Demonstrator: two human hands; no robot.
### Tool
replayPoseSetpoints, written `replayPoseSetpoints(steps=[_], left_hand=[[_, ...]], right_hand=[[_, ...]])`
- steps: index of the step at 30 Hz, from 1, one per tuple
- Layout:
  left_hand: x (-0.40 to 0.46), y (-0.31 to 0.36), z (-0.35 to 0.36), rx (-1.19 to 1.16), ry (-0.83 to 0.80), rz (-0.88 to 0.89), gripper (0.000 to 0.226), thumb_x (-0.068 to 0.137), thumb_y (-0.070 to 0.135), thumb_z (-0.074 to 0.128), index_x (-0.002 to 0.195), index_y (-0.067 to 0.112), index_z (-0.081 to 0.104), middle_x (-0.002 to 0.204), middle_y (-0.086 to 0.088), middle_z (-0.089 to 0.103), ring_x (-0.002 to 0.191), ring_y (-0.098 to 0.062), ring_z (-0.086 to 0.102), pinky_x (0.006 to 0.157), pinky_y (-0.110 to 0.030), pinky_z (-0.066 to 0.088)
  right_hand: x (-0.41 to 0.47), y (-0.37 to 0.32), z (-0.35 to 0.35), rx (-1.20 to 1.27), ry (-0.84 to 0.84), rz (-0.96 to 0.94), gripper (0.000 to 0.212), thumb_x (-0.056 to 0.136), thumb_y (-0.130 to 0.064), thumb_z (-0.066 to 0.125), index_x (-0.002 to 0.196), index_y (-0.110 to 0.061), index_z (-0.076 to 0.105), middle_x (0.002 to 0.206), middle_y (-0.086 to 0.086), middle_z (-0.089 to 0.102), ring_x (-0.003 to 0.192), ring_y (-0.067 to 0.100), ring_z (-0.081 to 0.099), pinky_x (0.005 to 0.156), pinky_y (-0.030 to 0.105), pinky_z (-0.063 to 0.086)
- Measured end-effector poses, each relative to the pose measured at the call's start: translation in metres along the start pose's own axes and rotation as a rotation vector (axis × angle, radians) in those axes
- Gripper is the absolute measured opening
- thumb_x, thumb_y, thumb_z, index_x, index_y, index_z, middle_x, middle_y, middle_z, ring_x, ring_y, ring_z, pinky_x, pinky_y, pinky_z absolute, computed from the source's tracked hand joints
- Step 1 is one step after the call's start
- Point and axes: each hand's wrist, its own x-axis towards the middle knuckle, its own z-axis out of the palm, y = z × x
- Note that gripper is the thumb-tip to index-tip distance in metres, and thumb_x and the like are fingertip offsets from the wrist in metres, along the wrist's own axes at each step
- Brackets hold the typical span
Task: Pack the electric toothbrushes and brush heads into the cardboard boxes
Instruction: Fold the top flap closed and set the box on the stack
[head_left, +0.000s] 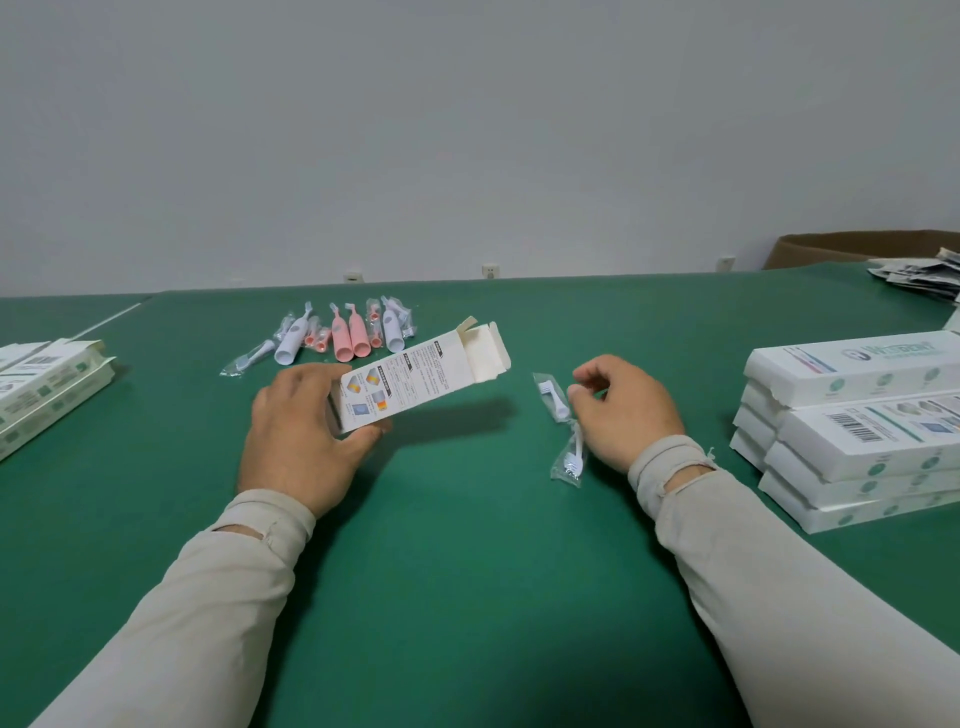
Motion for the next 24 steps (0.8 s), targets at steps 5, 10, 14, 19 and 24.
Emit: replayPoseSetpoints(steps=[5,10,14,19,24], left_hand=[[-0.003,0.004,0.003,-0.026,-0.027,0.006,0.057,0.073,0.033,0.085,0.124,0.028,0.059,0.126,0.002,0.053,0.119,-0.026,0.041,0.098,-0.032,0.031],[-0.002,0.004,0.004,-0.032,-0.043,0.035,0.058,0.072,0.035,0.085,0.124,0.028,0.059,0.126,0.003,0.054,0.118,-0.024,0.043,0.096,-0.028,0.029],[-0.002,0.003,0.004,-0.026,-0.058,0.042,0.057,0.072,0.036,0.084,0.123,0.029,0.059,0.126,0.004,0.055,0.119,-0.024,0.044,0.096,-0.027,0.028],[-0.002,0.004,0.003,-0.041,-0.051,0.041,0.057,0.072,0.033,0.085,0.123,0.029,0.060,0.125,0.005,0.055,0.116,-0.023,0.043,0.095,-0.026,0.028],[-0.002,0.005,0.004,-0.042,-0.067,0.070,0.056,0.072,0.033,0.085,0.122,0.028,0.060,0.123,0.005,0.057,0.117,-0.023,0.045,0.095,-0.026,0.028]], right_hand=[[0.004,-0.004,0.014,-0.150,-0.111,0.077,0.022,0.090,-0.049,0.060,0.105,-0.035,0.070,0.109,-0.006,0.070,0.108,0.020,0.062,0.094,0.038,0.052],[0.009,-0.017,0.017,-0.258,-0.061,0.135,0.018,0.086,-0.033,0.065,0.072,-0.022,0.065,0.072,-0.006,0.069,0.071,0.020,0.065,0.063,0.027,0.052],[0.006,-0.019,0.010,-0.287,-0.150,0.124,0.015,0.087,-0.028,0.062,0.102,-0.030,0.059,0.096,-0.003,0.068,0.089,0.026,0.063,0.076,0.032,0.052],[0.007,-0.019,-0.002,-0.063,0.061,-0.050,0.036,0.093,-0.017,0.055,0.128,-0.025,0.061,0.107,0.000,0.063,0.097,0.023,0.059,0.088,0.036,0.049],[-0.010,-0.033,-0.019,0.643,-0.001,-0.125,0.042,0.090,-0.002,0.052,0.117,-0.034,0.056,0.060,-0.015,0.050,0.054,0.004,0.048,0.057,0.020,0.045]])
